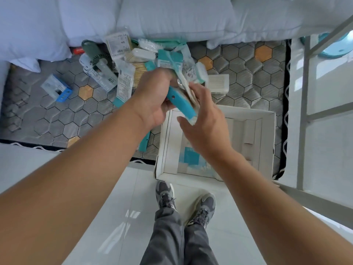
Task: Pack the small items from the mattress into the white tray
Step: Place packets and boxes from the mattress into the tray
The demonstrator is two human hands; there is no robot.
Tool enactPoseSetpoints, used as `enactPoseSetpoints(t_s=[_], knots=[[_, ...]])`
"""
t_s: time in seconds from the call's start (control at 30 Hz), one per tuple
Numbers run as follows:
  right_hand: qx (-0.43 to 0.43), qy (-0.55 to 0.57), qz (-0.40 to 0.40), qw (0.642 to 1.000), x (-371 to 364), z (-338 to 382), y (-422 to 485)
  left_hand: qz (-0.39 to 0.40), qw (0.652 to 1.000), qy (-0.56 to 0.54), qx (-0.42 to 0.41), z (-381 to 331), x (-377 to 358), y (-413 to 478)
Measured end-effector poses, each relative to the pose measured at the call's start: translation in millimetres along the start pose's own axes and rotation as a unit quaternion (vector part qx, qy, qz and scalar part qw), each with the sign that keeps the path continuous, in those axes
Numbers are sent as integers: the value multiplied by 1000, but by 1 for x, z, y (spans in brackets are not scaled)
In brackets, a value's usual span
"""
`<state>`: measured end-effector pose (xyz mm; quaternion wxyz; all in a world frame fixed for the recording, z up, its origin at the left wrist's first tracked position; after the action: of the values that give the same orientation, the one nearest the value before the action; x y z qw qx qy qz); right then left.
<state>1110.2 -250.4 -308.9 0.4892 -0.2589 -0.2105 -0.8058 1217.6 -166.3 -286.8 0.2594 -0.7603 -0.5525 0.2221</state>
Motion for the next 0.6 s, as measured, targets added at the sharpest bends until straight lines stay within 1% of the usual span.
enactPoseSetpoints(t_s=[0.03,0.07,0.1,0.13,0.17,0.2,0.27,0.33,0.37,0.4,0.43,0.53,0.6], knots=[[-3,-3,-28,1000,3,-1,-1,21,1000,-5,5,1,-5,-4],[-26,7,-58,998,7,-5,-2,43,999,-8,5,3,-9,-8],[-73,34,-78,994,12,-11,-2,67,998,-5,4,4,-12,-12],[-142,78,-77,984,16,-20,-2,90,996,21,-2,5,-13,-16],[-210,145,-54,965,18,-28,-3,107,991,75,-15,6,-11,-18],[-261,222,-24,939,18,-34,-6,112,982,150,-36,7,-8,-20],[-310,338,14,888,23,-40,-11,106,954,272,-75,10,0,-25],[-343,388,27,855,30,-43,-17,101,926,349,-107,17,7,-28],[-357,400,30,844,32,-45,-21,110,914,374,-114,23,9,-29],[-370,405,33,835,33,-47,-24,124,910,380,-112,29,10,-30],[-381,408,36,829,34,-48,-28,140,915,365,-100,35,11,-32],[-399,423,43,812,32,-51,-40,174,946,270,-37,57,12,-36],[-405,433,37,804,31,-54,-47,169,957,234,-2,72,15,-37]])
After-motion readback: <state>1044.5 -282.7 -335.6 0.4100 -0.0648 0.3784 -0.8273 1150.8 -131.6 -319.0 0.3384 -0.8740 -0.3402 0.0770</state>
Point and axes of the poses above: each hand's wrist, its own y-axis towards the middle knuckle, its own x-axis out of the back of the hand, z = x × y, the point moved 5 cm from there along y, towards the middle knuckle, and after that the axes turned 1 degree about -y, right-handed, at the moved point
